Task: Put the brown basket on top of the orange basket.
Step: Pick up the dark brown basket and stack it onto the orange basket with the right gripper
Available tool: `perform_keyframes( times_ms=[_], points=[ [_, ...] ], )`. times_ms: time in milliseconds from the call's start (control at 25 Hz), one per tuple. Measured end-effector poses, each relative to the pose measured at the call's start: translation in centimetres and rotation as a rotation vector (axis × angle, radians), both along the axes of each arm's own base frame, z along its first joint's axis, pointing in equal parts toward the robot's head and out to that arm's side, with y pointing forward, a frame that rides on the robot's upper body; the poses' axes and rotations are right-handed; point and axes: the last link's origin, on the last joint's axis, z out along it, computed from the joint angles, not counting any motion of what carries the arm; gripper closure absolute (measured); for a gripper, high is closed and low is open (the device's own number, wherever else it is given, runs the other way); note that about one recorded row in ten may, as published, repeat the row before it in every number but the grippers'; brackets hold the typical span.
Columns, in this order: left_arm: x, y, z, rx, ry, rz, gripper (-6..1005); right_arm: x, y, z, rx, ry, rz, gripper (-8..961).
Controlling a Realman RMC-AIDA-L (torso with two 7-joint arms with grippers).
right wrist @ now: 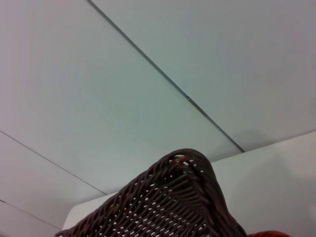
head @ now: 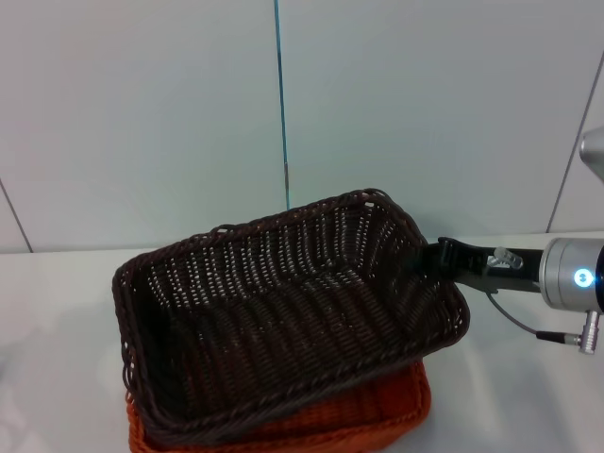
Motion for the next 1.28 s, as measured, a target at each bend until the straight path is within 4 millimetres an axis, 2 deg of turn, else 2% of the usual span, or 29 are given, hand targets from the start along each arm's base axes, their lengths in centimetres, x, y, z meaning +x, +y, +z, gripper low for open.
perform_keyframes(
  times_ms=[1280],
  points=[
    [0.0,-0.1,-0.1,-0.015,0.018,-0.003,111,1.9,-1.3,-3.8,0.065,0.010,-0.075,722]
  ],
)
